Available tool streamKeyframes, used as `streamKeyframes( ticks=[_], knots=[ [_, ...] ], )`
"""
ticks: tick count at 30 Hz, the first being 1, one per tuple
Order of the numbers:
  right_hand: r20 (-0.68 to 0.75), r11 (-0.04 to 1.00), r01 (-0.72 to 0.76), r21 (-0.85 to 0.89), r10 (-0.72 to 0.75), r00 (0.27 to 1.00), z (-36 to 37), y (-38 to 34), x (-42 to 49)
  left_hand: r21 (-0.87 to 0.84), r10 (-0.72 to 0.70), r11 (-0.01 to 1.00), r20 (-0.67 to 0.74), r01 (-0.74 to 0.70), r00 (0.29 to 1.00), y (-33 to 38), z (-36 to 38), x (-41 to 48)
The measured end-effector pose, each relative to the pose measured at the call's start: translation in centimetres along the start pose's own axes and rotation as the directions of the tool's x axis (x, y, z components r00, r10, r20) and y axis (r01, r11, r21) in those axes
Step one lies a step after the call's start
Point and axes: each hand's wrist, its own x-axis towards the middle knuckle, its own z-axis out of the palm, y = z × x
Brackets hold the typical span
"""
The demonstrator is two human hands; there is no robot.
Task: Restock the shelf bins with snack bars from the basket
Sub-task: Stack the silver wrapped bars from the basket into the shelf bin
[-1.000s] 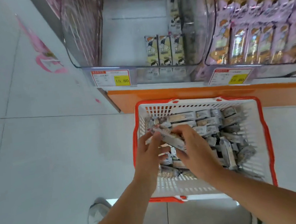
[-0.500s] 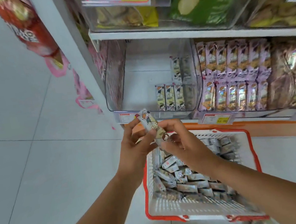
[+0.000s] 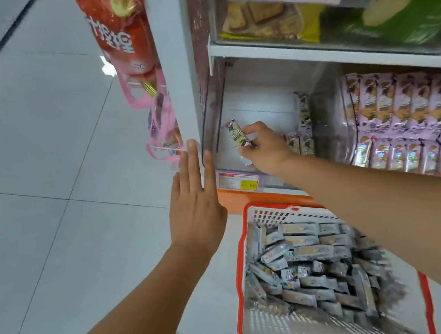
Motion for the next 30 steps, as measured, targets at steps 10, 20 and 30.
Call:
streamKeyframes(
  ticks=[10, 20, 30],
  knots=[
    [0.077, 0.972, -0.12, -0.203, 0.138, 0.987, 2.3, 0.4, 3.8, 0.113, 0.097, 0.989, -0.051, -0.091, 0.994, -2.7, 2.4, 0.2],
    [0.276, 0.981, -0.076, -0.179, 0.124, 0.953, 1.9, -0.5, 2.4, 0.16, 0.103, 0.982, 0.006, -0.102, 0.995, -2.6, 2.6, 0.3],
    [-0.14, 0.794, 0.605, -0.052, -0.606, 0.783, -0.4, 1.5, -6.5, 0.068, 0.105, 0.992, -0.045, -0.102, 0.993, -1.1, 3.0, -1.9]
  ],
)
